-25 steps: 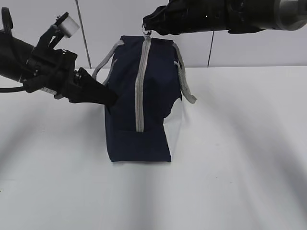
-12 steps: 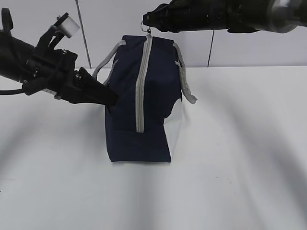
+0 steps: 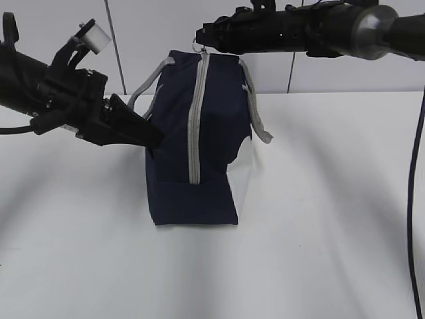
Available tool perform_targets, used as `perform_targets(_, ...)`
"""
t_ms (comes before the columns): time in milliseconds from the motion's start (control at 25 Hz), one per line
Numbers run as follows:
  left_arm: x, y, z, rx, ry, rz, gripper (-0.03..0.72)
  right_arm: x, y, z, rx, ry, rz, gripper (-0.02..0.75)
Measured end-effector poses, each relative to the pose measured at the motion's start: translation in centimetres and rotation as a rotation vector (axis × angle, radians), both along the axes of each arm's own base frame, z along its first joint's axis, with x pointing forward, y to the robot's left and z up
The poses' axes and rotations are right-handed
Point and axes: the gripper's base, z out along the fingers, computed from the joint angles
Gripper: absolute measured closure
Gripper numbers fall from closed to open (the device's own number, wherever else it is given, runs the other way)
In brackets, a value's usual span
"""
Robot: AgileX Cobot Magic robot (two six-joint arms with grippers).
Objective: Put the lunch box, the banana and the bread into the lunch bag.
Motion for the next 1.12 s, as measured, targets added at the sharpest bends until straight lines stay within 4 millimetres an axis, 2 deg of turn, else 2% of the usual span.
perform_targets(200, 0.0, 0.0, 0.0, 0.001, -0.008, -0.007, 0.690, 0.9, -0.6, -1.1, 0.041, 0.037, -0.004, 0.754)
perform_targets(600, -0.1, -0.1, 0.0, -0.006, -0.010, -0.018, 0.690, 0.7, -0.2, 0.0, 0.082, 0.081, 0.042, 0.754)
perform_targets(760, 0.0, -0.2, 0.3, -0.060, 0.065, 0.039, 0.676, 0.5, -0.2, 0.4, 0.039, 0.084, 0.064, 0.754)
perform_targets(840, 0.0, -0.1, 0.4, -0.082, 0.123, 0.081, 0.644, 0.5, -0.2, 0.4, 0.015, 0.079, 0.070, 0.754)
perform_targets(1040, -0.2, 0.4, 1.7, -0.145, 0.238, 0.178, 0.450, 0.5, -0.4, 0.4, 0.025, 0.104, 0.068, 0.754)
perform_targets(1120, -0.3, 0.6, 2.8, -0.180, 0.235, 0.219, 0.405, 0.5, -0.6, 0.4, 0.029, 0.110, 0.069, 0.754)
